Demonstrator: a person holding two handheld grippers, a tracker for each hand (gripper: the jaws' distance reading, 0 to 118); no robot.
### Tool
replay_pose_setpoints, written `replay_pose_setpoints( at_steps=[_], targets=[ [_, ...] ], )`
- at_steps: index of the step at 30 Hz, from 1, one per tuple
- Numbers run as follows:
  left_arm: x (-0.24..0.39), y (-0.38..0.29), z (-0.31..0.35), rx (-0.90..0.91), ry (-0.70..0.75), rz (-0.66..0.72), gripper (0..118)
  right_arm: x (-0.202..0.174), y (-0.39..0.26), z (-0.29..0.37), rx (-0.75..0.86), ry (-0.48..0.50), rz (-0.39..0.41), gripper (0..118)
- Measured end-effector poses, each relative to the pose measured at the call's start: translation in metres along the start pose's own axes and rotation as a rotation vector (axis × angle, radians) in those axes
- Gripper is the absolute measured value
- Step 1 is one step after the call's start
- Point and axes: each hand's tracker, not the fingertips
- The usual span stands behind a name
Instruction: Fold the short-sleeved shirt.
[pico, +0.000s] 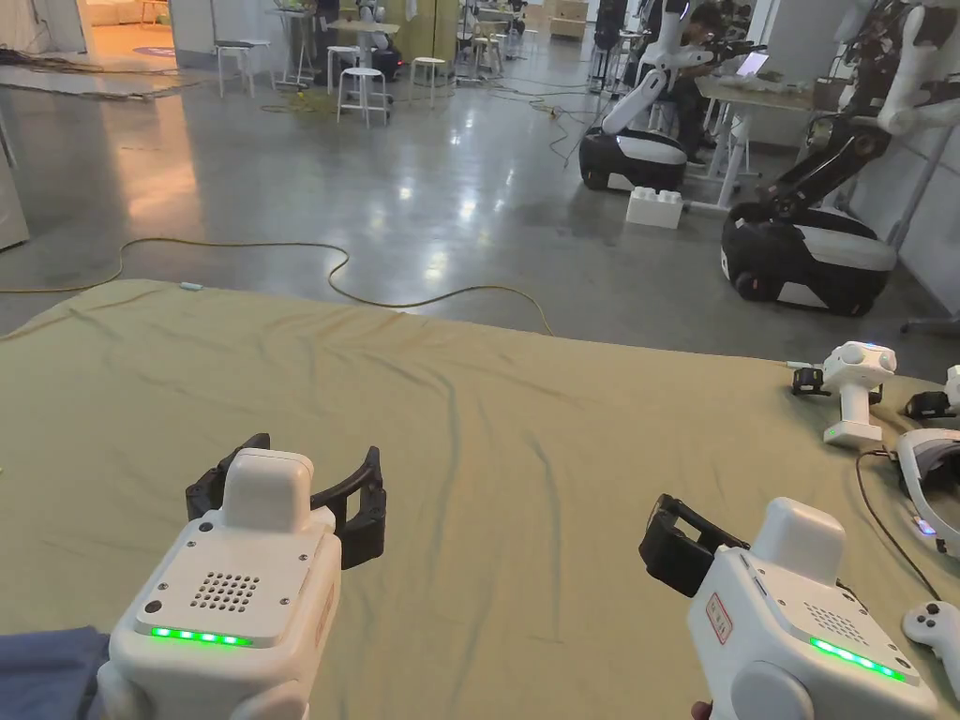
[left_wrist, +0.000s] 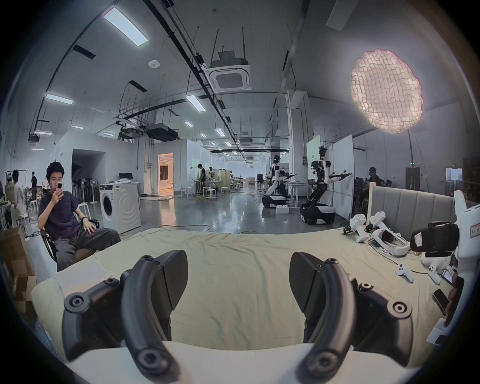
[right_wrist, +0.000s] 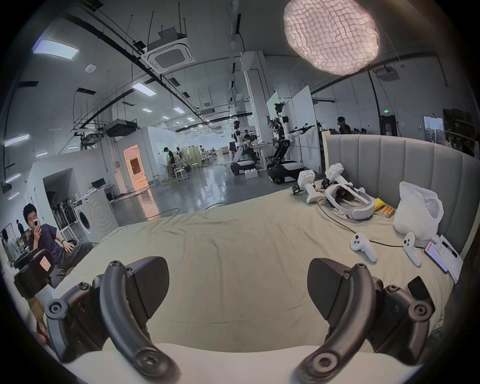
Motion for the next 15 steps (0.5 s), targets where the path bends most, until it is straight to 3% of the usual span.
replay_pose_setpoints(
  at_steps=[15],
  targets=[
    [-0.0078, 0.0016, -0.0015, -0.015, 0.012, 0.068, 86, -0.0036, -0.0014, 0.0003, 0.003, -0.049, 0.035, 109]
  ],
)
